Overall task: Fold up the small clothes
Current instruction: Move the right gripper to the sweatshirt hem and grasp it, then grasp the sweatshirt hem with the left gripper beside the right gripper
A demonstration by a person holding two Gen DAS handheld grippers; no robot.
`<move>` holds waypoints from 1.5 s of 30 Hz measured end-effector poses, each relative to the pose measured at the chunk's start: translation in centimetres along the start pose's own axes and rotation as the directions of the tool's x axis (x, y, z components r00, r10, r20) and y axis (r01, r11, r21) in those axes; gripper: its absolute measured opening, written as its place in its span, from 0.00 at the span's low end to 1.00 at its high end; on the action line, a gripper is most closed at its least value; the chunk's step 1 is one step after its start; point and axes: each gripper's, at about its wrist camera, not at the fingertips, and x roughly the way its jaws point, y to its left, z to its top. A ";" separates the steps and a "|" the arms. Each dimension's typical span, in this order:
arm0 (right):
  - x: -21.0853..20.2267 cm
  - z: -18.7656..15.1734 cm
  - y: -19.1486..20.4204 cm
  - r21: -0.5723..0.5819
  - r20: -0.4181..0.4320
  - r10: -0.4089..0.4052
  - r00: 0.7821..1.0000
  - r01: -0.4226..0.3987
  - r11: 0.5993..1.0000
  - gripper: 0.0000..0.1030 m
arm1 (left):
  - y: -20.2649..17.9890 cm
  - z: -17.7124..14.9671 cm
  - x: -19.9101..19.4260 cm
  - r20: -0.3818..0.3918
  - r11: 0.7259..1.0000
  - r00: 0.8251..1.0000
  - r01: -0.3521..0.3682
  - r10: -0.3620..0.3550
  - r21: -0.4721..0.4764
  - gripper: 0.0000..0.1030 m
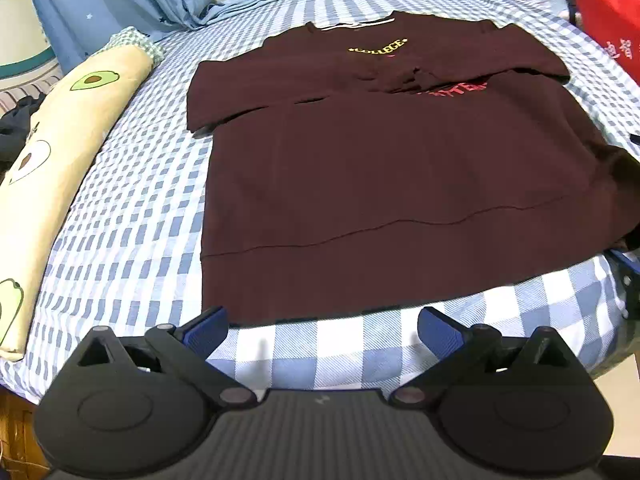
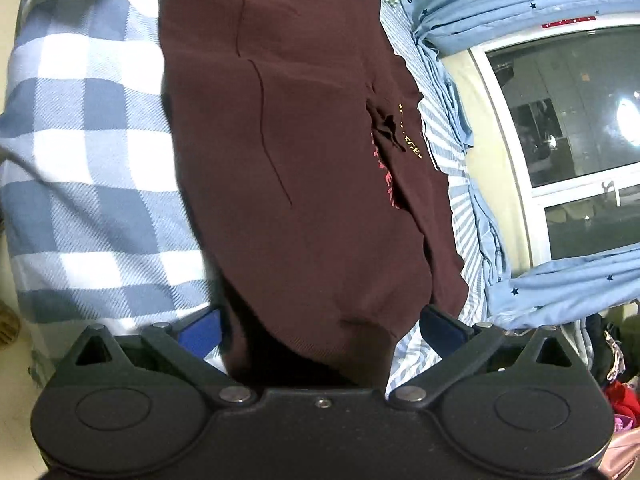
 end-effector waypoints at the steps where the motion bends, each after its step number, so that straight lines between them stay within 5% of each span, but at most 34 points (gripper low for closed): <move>1: 0.1 0.1 -0.1 -0.002 0.001 0.004 1.000 -0.004 1.000 0.94 | 0.0 -0.1 -0.1 0.003 1.000 1.000 0.007 -0.007 0.005 0.99; 7: -0.8 0.6 0.1 -0.024 0.017 0.051 0.999 -0.050 0.998 0.64 | -0.5 -0.6 -0.5 0.023 0.999 0.999 0.035 -0.036 0.040 0.99; 10: -1.2 0.8 -0.6 0.012 0.024 0.058 0.998 -0.059 0.998 0.37 | -1.0 -0.5 -0.3 0.032 0.996 0.999 0.015 -0.018 0.088 0.99; 12: -1.7 1.0 -1.2 0.047 0.033 0.056 0.998 -0.058 0.997 0.36 | -1.3 -0.5 -0.2 0.043 0.993 0.999 0.002 -0.007 0.118 0.99; 16: -2.0 1.5 -3.0 0.103 0.055 0.094 0.994 -0.099 0.990 0.04 | -1.5 -0.3 -0.2 0.054 0.991 0.998 0.009 -0.017 0.136 0.99; 23: -1.0 3.0 -9.4 0.373 0.062 0.194 0.979 -0.204 0.905 0.03 | -2.5 0.2 0.0 0.070 0.988 0.993 0.086 -0.096 0.131 0.99; 29: 0.2 3.5 -13.1 0.486 0.071 0.251 0.965 -0.253 0.836 0.03 | -4.0 1.4 1.2 0.087 0.985 0.992 0.075 -0.090 0.157 0.99; 37: 2.1 3.7 -15.9 0.569 0.067 0.290 0.955 -0.275 0.775 0.03 | -4.2 3.6 5.8 0.020 0.983 1.000 -0.021 0.018 0.182 0.95; 45: 4.0 3.5 -18.1 0.626 0.073 0.323 0.944 -0.295 0.721 0.02 | -0.2 4.5 7.3 -0.023 0.989 0.997 -0.076 0.080 0.130 0.84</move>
